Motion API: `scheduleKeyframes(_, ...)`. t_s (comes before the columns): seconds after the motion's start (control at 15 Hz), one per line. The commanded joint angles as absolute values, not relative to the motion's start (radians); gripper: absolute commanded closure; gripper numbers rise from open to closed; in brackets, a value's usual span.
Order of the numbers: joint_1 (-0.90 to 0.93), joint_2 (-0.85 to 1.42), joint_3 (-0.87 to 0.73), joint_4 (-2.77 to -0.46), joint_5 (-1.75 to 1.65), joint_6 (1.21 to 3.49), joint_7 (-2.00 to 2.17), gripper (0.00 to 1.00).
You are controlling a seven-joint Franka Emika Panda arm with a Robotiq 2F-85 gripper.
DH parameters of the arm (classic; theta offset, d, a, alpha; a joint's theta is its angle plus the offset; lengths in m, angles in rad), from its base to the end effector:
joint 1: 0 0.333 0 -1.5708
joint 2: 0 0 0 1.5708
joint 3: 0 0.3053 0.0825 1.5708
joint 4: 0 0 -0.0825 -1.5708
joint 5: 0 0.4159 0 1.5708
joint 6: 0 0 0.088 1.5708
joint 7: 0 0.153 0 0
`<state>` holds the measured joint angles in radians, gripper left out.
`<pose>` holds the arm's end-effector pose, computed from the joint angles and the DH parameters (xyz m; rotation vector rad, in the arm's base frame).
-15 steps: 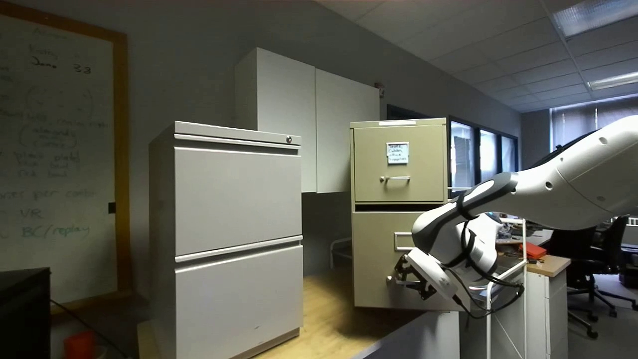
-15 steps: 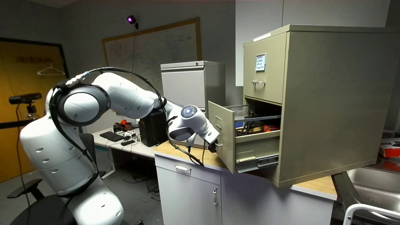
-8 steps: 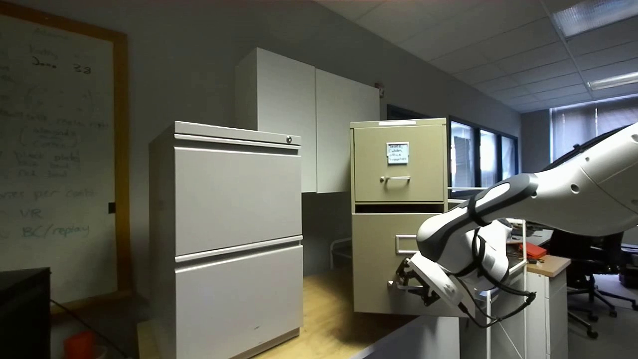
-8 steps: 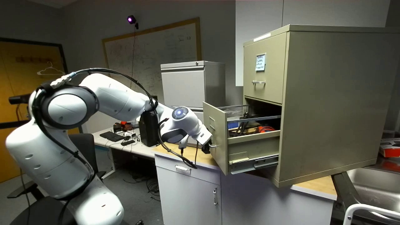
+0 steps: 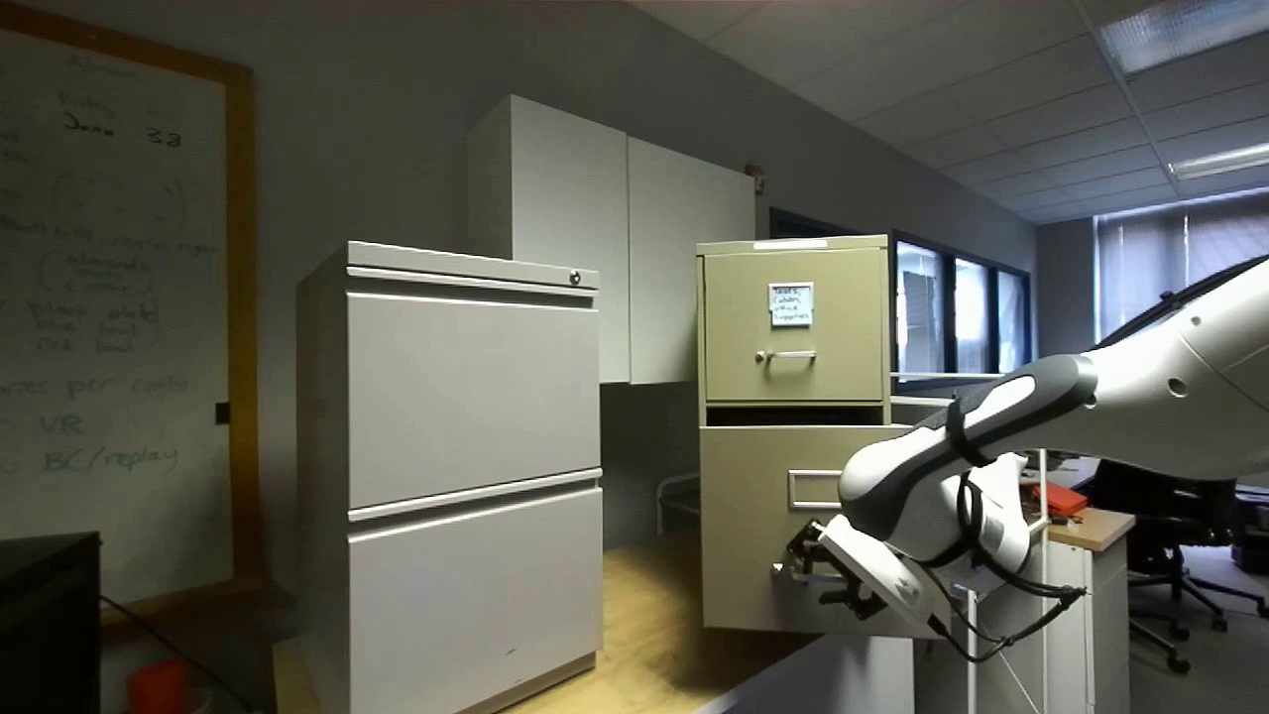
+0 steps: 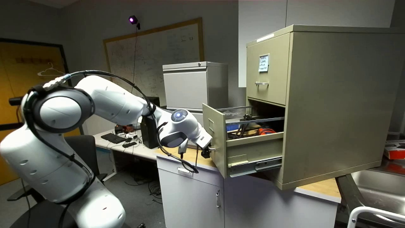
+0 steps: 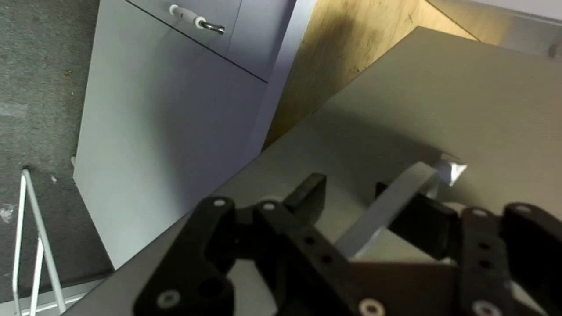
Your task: Open the bottom drawer of the cabinet to the right.
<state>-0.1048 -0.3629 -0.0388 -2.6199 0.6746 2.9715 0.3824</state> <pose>0.4907 -0.1087 0.3791 -2.1630 1.4089 -0.8470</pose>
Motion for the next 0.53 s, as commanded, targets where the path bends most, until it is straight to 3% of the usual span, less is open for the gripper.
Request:
scheduleKeyframes(0.0, -0.061, -0.384, -0.009, -2.645, 0.616, 2.886, 0.389, 0.31)
scheduleKeyframes(0.27, -0.1, -0.433, 0.0, -2.679, 0.507, 2.831, 0.414, 0.02)
scheduleKeyframes(0.4, -0.132, -0.492, 0.016, -2.704, 0.428, 2.783, 0.454, 0.05)
scheduleKeyframes(0.47, -0.146, -0.519, 0.025, -2.714, 0.389, 2.756, 0.47, 0.02)
